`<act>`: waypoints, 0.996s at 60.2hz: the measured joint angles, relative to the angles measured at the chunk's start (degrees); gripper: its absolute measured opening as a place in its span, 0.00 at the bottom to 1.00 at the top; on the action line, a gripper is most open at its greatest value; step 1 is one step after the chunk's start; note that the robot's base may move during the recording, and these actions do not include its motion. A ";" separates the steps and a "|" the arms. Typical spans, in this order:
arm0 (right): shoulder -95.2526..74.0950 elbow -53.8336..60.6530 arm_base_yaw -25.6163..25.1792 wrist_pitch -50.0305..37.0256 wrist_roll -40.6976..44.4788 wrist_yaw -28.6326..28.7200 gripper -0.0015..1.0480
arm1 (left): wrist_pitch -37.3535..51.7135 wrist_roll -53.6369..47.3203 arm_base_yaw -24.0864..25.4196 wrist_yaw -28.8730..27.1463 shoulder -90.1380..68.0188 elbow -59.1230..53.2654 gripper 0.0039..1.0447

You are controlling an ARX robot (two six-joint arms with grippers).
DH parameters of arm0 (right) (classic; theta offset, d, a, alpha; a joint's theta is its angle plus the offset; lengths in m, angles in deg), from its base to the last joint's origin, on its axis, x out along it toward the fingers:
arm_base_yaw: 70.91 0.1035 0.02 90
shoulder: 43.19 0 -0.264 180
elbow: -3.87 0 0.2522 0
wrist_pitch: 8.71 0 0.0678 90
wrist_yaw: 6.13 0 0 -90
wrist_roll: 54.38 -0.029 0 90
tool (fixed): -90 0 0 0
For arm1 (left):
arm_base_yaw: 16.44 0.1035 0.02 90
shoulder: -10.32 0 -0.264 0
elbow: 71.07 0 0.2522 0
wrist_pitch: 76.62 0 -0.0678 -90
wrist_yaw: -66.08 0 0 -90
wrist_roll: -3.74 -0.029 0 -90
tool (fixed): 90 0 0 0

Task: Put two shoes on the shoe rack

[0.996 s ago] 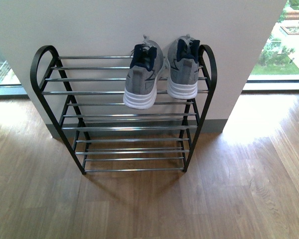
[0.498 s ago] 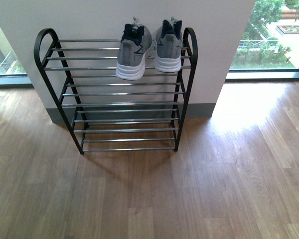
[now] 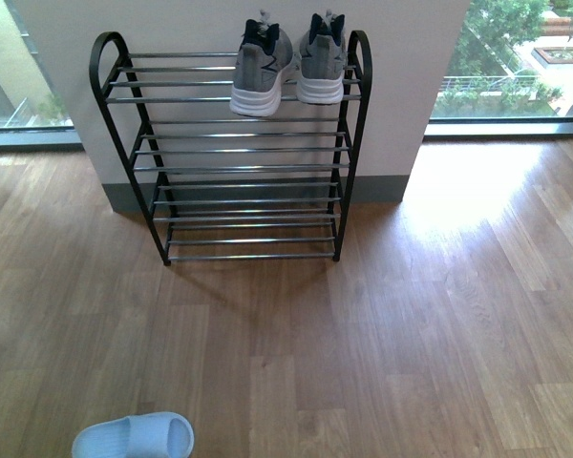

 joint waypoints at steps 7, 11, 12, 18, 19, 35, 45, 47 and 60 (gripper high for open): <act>0.00 0.00 0.00 0.00 0.00 -0.02 0.91 | 0.00 0.00 0.00 -0.02 0.00 0.00 0.91; 0.00 0.00 0.00 0.00 0.00 -0.02 0.91 | 0.00 0.00 0.00 0.00 0.00 0.00 0.91; 0.00 0.00 0.00 0.00 0.00 -0.02 0.91 | 0.00 0.00 0.00 -0.02 0.00 0.00 0.91; 0.00 0.00 0.00 0.00 0.00 0.00 0.91 | 0.00 0.00 0.00 0.00 0.00 0.00 0.91; 0.00 0.00 0.00 0.00 0.00 -0.04 0.91 | 0.00 0.00 0.00 -0.02 0.00 0.00 0.91; 0.00 0.00 0.00 0.00 0.00 0.13 0.91 | 0.00 0.00 0.00 -0.13 0.00 0.00 0.91; 0.00 0.00 0.00 0.04 0.02 0.26 0.91 | 0.00 0.00 0.00 -0.20 0.00 0.00 0.91; 0.00 0.00 0.00 0.04 0.02 0.26 0.91 | 0.00 0.00 -0.02 -0.15 0.00 0.00 0.91; 0.00 0.00 0.00 0.04 0.02 0.11 0.91 | 0.00 0.00 0.00 -0.09 0.00 0.00 0.91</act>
